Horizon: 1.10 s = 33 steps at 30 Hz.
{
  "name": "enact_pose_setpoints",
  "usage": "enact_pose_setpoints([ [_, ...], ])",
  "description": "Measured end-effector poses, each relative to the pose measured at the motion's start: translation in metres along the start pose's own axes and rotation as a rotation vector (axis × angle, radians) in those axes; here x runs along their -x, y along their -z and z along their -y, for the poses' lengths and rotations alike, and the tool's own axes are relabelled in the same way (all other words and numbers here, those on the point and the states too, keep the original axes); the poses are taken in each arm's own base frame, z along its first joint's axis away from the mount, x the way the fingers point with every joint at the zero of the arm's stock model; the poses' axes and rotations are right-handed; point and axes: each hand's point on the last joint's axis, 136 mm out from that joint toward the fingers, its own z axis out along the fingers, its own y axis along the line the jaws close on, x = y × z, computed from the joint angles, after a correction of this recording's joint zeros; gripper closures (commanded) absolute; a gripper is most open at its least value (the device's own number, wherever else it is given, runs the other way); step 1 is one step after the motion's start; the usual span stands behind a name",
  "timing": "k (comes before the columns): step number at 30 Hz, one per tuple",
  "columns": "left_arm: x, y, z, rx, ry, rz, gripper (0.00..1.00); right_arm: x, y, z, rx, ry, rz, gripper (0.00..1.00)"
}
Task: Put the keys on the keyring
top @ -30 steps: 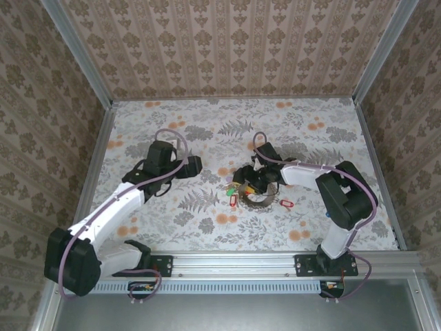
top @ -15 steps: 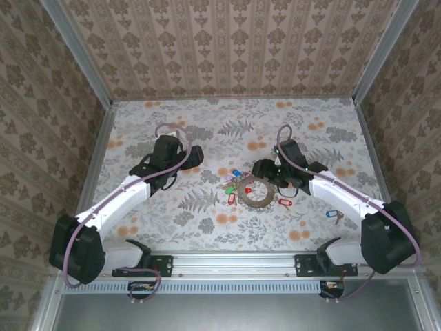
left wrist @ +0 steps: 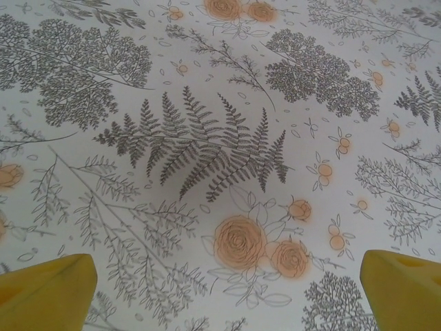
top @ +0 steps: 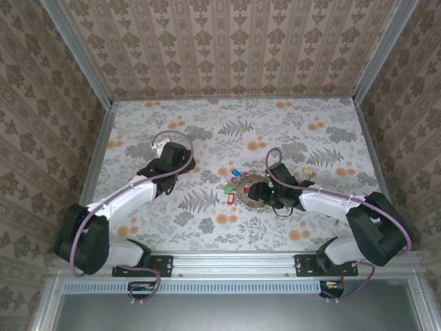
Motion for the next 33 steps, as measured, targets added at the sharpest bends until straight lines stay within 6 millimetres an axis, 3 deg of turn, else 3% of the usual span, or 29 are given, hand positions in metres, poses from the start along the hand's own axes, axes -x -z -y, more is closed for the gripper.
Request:
enact_pose_setpoints([
  [6, -0.010, -0.016, 0.014, 0.004, -0.023, -0.017, 0.00, -0.011, -0.001, -0.013, 0.051, -0.003, 0.052, 0.34],
  [10, -0.005, -0.023, 0.024, 0.003, -0.025, -0.021, 0.00, -0.026, 0.001, -0.021, 0.082, -0.009, 0.057, 0.33],
  [16, -0.001, -0.015, 0.029, -0.040, -0.011, -0.016, 0.00, -0.036, -0.003, -0.035, 0.102, -0.010, 0.037, 0.33],
  [21, -0.019, 0.000, 0.023, -0.111, -0.004, -0.053, 0.04, -0.038, -0.007, -0.054, 0.130, 0.015, 0.008, 0.33],
  [23, -0.028, 0.006, 0.023, -0.151, -0.005, -0.080, 0.11, -0.037, -0.001, -0.056, 0.123, 0.040, 0.007, 0.32],
  [25, -0.040, 0.012, 0.027, -0.204, -0.009, -0.119, 0.13, -0.028, 0.016, -0.059, 0.114, 0.074, 0.029, 0.32],
  [28, -0.063, 0.025, 0.039, -0.285, -0.036, -0.177, 0.13, 0.004, 0.050, -0.063, 0.135, 0.105, 0.127, 0.34],
  [30, -0.082, 0.037, 0.052, -0.361, -0.056, -0.214, 0.15, 0.033, 0.073, -0.054, 0.138, 0.096, 0.209, 0.34],
  [33, -0.108, 0.052, 0.067, -0.449, -0.068, -0.269, 0.18, 0.061, 0.087, -0.025, 0.109, 0.073, 0.256, 0.37],
])
